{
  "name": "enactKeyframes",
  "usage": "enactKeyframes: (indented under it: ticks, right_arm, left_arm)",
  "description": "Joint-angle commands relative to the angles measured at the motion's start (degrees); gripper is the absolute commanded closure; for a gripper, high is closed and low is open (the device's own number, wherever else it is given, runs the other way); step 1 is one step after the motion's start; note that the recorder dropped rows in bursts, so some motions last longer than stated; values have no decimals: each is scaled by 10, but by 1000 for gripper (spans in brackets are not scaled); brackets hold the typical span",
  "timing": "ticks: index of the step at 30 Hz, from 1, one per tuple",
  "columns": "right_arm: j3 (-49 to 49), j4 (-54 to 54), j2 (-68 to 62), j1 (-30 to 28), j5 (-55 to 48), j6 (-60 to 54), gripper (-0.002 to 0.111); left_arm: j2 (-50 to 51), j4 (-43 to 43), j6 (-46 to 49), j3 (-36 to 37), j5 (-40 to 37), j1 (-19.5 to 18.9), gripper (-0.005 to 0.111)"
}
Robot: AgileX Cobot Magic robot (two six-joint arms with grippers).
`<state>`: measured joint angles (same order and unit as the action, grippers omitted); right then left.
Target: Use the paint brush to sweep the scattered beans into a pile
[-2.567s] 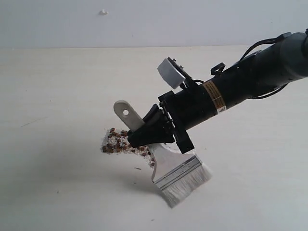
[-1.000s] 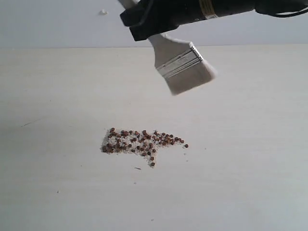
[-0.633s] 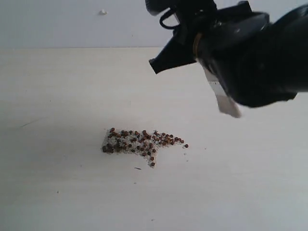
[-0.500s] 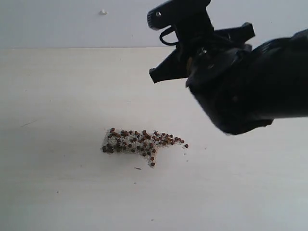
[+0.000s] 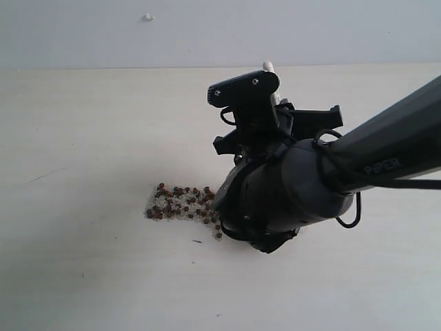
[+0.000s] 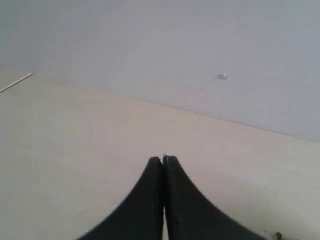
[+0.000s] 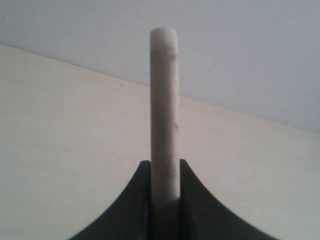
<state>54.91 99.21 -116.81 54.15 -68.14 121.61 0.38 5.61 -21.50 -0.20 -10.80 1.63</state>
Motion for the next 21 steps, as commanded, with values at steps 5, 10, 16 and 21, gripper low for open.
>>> enactKeyframes:
  ticks: [5,10,16,21]
  right_arm:
    - [41,7,-6,2,54,4,108]
    - [74,7,-7,2,113,4,108]
    - [119,7,-23,5,147,4,108]
    - [141,7,-34,17,154,2,108]
  left_arm:
    - [-4,-2,1,2,1,4,107]
    - [-4,-2,1,2,1,4,107]
    - [-4,-2,1,2,1,4,107]
    - [-4,-2,1,2,1,4,107]
